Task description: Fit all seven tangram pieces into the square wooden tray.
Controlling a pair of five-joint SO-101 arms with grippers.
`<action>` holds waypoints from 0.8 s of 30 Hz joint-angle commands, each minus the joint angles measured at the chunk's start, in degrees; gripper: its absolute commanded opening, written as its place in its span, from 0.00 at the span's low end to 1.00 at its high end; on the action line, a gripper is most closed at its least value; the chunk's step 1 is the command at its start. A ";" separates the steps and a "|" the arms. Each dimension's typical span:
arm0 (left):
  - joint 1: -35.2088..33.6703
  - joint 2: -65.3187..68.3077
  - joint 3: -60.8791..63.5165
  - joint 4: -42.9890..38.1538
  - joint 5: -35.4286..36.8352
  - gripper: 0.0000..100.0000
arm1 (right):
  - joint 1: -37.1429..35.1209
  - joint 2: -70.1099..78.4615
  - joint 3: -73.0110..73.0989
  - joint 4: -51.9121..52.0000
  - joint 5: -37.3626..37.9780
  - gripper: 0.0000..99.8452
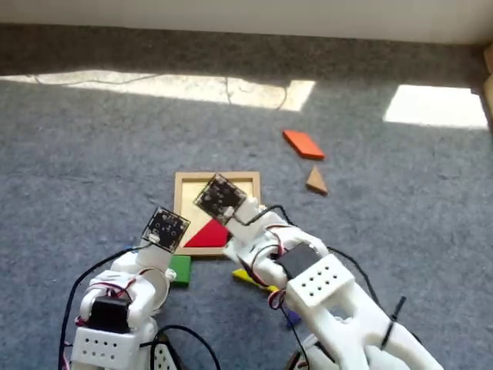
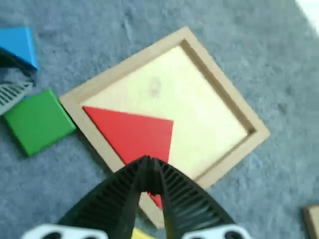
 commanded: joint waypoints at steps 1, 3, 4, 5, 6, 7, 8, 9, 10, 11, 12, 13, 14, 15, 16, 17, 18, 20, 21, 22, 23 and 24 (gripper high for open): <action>0.75 -1.80 0.48 0.18 -0.44 0.01 | 3.12 -8.57 -1.63 9.89 -4.13 0.03; 0.75 -1.80 0.48 0.18 -0.44 0.01 | 3.56 -10.33 -1.36 13.23 -4.40 0.08; 0.75 -1.80 0.48 0.18 -0.44 0.01 | 3.65 -10.59 -1.45 14.64 -4.40 0.11; 0.75 -1.80 0.48 0.18 -0.44 0.01 | 3.65 -10.59 -1.36 15.78 -4.40 0.13; 0.75 -1.80 0.48 0.18 -0.44 0.01 | 3.65 -10.59 -1.10 16.48 -4.40 0.15; 0.75 -1.80 0.48 0.18 -0.44 0.01 | 3.65 -10.59 -1.01 16.75 -4.40 0.16; 0.75 -1.80 0.48 0.18 -0.44 0.01 | 3.65 -10.59 -1.01 16.75 -4.48 0.16; 0.75 -1.80 0.48 0.18 -0.44 0.01 | 3.65 -10.59 -1.01 16.75 -5.27 0.16; 0.75 -1.80 0.48 0.18 -0.44 0.01 | 3.65 -10.59 -1.01 16.75 -6.77 0.16; 0.75 -1.80 0.48 0.18 -0.44 0.01 | 3.65 -10.59 -0.92 16.92 -8.18 0.16; 0.75 -1.80 0.48 0.18 -0.44 0.01 | 3.65 -10.59 -0.84 17.10 -9.49 0.16; 0.75 -1.80 0.48 0.18 -0.44 0.01 | 3.65 -10.59 -0.84 17.36 -10.55 0.16; 0.75 -1.80 0.48 0.18 -0.44 0.01 | 3.65 -10.59 -0.84 18.33 -11.25 0.16; 0.75 -1.80 0.48 0.18 -0.44 0.01 | 3.65 -10.86 -0.84 19.21 -12.04 0.16; 0.75 -1.80 0.48 0.18 -0.44 0.01 | 3.65 -11.03 -0.84 20.00 -12.84 0.16; 0.75 -1.80 0.48 0.18 -0.44 0.01 | 3.65 -11.03 -1.01 20.88 -13.54 0.16; 0.75 -1.80 0.48 0.18 -0.44 0.01 | 3.65 -11.03 -1.10 22.02 -14.24 0.16; 0.75 -1.80 0.48 0.18 -0.44 0.01 | 3.65 -10.86 -1.27 24.57 -14.77 0.16; 0.75 -1.80 0.48 0.18 -0.44 0.01 | 3.65 -10.68 -1.36 26.07 -14.77 0.16; 0.75 -1.80 0.48 0.18 -0.44 0.01 | 3.91 -10.68 -1.36 27.65 -14.68 0.17; 0.75 -1.80 0.48 0.18 -0.44 0.01 | 4.97 -10.68 -1.45 29.23 -14.59 0.19; 0.75 -1.80 0.48 0.18 -0.44 0.01 | 6.29 -10.59 -1.45 30.55 -14.51 0.23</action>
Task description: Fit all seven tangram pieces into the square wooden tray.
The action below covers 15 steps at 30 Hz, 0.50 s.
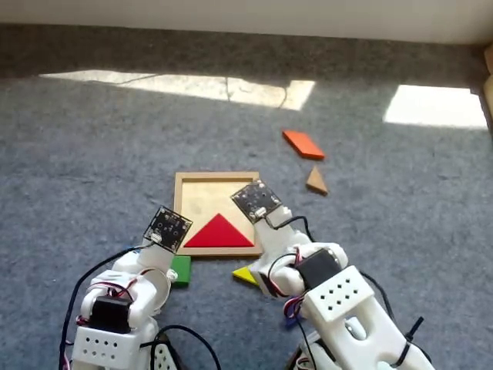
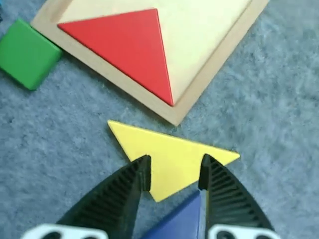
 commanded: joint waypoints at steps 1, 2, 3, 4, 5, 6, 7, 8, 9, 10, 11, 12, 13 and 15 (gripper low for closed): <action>0.48 -1.80 0.40 0.18 -0.53 0.01 | 4.09 -1.19 -1.36 4.44 -0.44 0.26; 0.48 -1.80 0.40 0.18 -0.53 0.01 | 5.23 -1.19 -1.36 5.23 -0.18 0.29; 0.48 -1.80 0.40 0.18 -0.53 0.01 | 6.02 -1.10 -1.36 5.58 1.23 0.32; 0.48 -1.80 0.40 0.18 -0.53 0.01 | 6.37 -1.10 -1.36 5.76 3.16 0.33; 0.48 -1.80 0.40 0.18 -0.53 0.01 | 6.37 -1.10 -1.36 5.49 4.57 0.33; 0.48 -1.80 0.40 0.18 -0.53 0.01 | 6.37 -1.10 -1.36 5.32 5.71 0.33; 0.48 -1.80 0.40 0.18 -0.53 0.01 | 6.37 -1.10 -1.19 5.05 6.42 0.33; 0.48 -1.80 0.40 0.18 -0.53 0.01 | 6.29 -1.10 -0.92 4.70 6.86 0.33; 0.48 -1.80 0.40 0.18 -0.53 0.01 | 5.93 -1.10 -1.10 4.62 6.86 0.33; 0.48 -1.80 0.40 0.18 -0.53 0.01 | 5.14 -1.10 -1.10 4.88 6.86 0.33; 0.48 -1.80 0.40 0.18 -0.53 0.01 | 4.18 -1.10 -1.19 5.05 6.86 0.33; 0.48 -1.80 0.40 0.18 -0.53 0.01 | 3.12 -1.10 -1.27 5.05 6.86 0.33; 0.48 -1.80 0.40 0.18 -0.53 0.01 | 1.80 -1.01 -1.36 5.05 6.86 0.33; 0.48 -1.80 0.40 0.18 -0.53 0.01 | -0.48 -1.01 -1.36 5.05 6.59 0.33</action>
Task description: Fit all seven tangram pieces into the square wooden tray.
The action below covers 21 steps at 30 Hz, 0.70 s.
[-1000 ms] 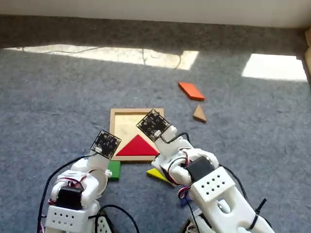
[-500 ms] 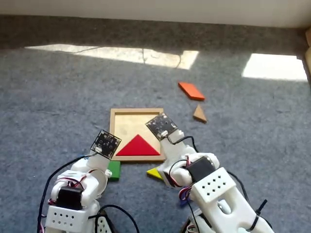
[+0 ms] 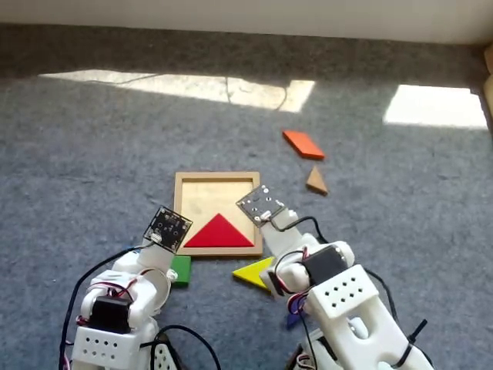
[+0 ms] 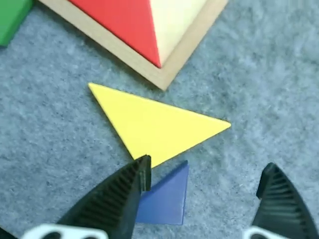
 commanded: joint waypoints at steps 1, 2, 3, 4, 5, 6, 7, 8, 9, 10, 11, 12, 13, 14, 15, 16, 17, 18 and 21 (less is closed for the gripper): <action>0.48 -1.80 0.40 0.18 -0.53 0.01 | -3.74 -0.75 -1.36 0.22 0.26 0.33; 0.48 -1.80 0.40 0.18 -0.53 0.01 | -4.18 -0.13 -1.36 0.22 0.26 0.33; 0.48 -1.80 0.40 0.18 -0.53 0.01 | -4.35 0.84 -1.36 0.22 0.35 0.33; 0.48 -1.80 0.40 0.18 -0.53 0.01 | -4.44 2.42 -1.36 0.04 0.44 0.33; 0.48 -1.80 0.40 0.18 -0.53 0.01 | -4.44 4.18 -1.36 -0.22 0.53 0.33; 0.48 -1.80 0.40 0.18 -0.53 0.01 | -4.53 6.20 -1.36 -0.22 0.53 0.33; 0.40 -1.80 0.40 0.18 -0.53 0.01 | -4.53 8.13 -1.63 -0.31 0.62 0.33; 0.22 -1.80 0.40 0.18 -0.53 0.01 | -4.79 9.98 -2.51 -0.75 0.62 0.33; 0.13 -1.80 0.40 0.09 -0.62 0.01 | -5.49 11.91 -3.74 -1.10 0.62 0.33; -0.40 -1.80 0.40 0.09 -0.62 0.01 | -6.20 13.76 -4.88 -1.27 0.62 0.33; -1.54 -1.89 0.22 0.09 -0.62 0.01 | -6.99 15.52 -5.85 -1.36 0.70 0.34; -3.47 -1.89 -0.22 0.09 -0.62 0.01 | -8.04 16.84 -6.73 -1.36 0.97 0.34; -6.20 -1.98 -0.92 -0.18 -0.62 0.01 | -8.92 17.80 -7.43 -1.36 2.02 0.34; -9.54 -1.98 -2.07 -0.35 -0.62 0.01 | -9.80 18.86 -8.04 -1.27 2.73 0.34; -13.41 -1.98 -3.65 -0.35 -0.62 0.01 | -10.33 19.56 -8.75 -1.27 3.08 0.34; -17.36 -1.98 -5.05 -0.35 -0.62 0.01 | -10.68 20.00 -9.54 -1.27 3.25 0.34; -21.76 -1.98 -6.20 -0.35 -0.62 0.01 | -10.77 20.35 -10.15 -1.27 3.34 0.34; -25.19 -1.98 -6.90 -0.35 -0.62 0.01 | -11.03 20.70 -10.68 -1.27 3.43 0.34; -30.99 -1.98 -7.78 -0.44 -0.62 0.01 | -11.12 21.67 -11.38 -1.45 6.42 0.34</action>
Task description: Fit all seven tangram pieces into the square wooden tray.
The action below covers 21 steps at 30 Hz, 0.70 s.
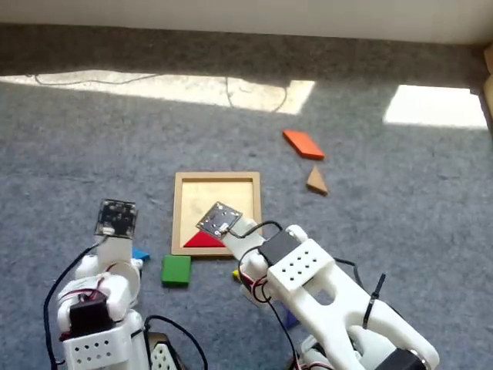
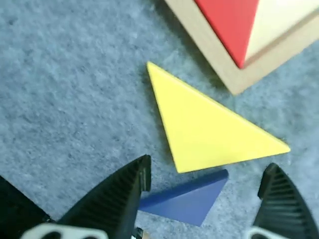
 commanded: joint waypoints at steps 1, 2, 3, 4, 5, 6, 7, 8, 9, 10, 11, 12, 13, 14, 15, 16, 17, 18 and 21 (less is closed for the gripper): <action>-10.24 -1.98 -3.38 -0.26 -0.35 0.01 | -0.75 1.10 -3.47 -1.27 4.48 0.34; -11.12 -1.98 -2.33 -0.44 -0.35 0.01 | -0.75 1.98 -3.47 -1.63 5.54 0.34; -11.56 -1.98 -1.80 -0.62 -0.35 0.01 | -0.66 3.03 -3.47 -2.77 5.71 0.34; -11.56 -1.98 -1.63 -1.32 -0.35 0.01 | -0.66 4.18 -3.47 -4.18 5.80 0.34; -11.65 -1.98 -1.54 -2.20 -0.35 0.01 | -0.66 5.49 -3.47 -5.49 5.89 0.34; -11.82 -1.98 -1.27 -3.08 -0.35 0.01 | -0.66 6.90 -3.38 -6.64 5.98 0.34; -11.82 -1.98 -1.10 -3.96 -0.35 0.01 | -0.66 8.48 -3.38 -7.69 5.98 0.34; -11.82 -1.98 -1.01 -4.48 -0.35 0.01 | -0.57 10.07 -3.38 -8.22 6.07 0.34; -11.82 -1.98 -1.01 -4.75 -0.26 0.01 | -0.31 11.30 -3.47 -8.57 6.07 0.34; -11.74 -1.98 -0.92 -4.92 -0.26 0.01 | -0.13 12.44 -3.47 -8.84 6.07 0.34; -11.65 -1.98 -0.92 -4.92 -0.26 0.01 | 0.75 13.41 -3.47 -8.92 6.51 0.34; -11.65 -1.98 -0.57 -4.92 -0.26 0.01 | 1.89 14.11 -3.47 -8.92 7.91 0.34; -11.65 -1.98 0.22 -5.01 -0.26 0.01 | 3.38 14.64 -3.38 -8.92 9.23 0.34; -11.56 -1.98 0.75 -5.19 -0.26 0.01 | 5.32 14.90 -3.30 -8.92 10.29 0.33; -11.56 -1.98 1.10 -5.89 -0.26 0.01 | 7.52 14.99 -3.30 -8.92 10.99 0.33; -11.56 -1.98 1.54 -6.51 -0.26 0.01 | 9.80 14.99 -3.12 -8.92 11.69 0.33; -11.56 -1.98 1.80 -6.95 -0.26 0.01 | 12.00 14.99 -3.03 -8.84 12.48 0.33; -11.56 -1.98 1.80 -7.03 -0.26 0.01 | 14.11 14.99 -3.03 -8.84 13.80 0.33; -11.56 -1.98 1.80 -7.03 -0.26 0.01 | 18.95 14.99 -3.03 -8.84 18.29 0.29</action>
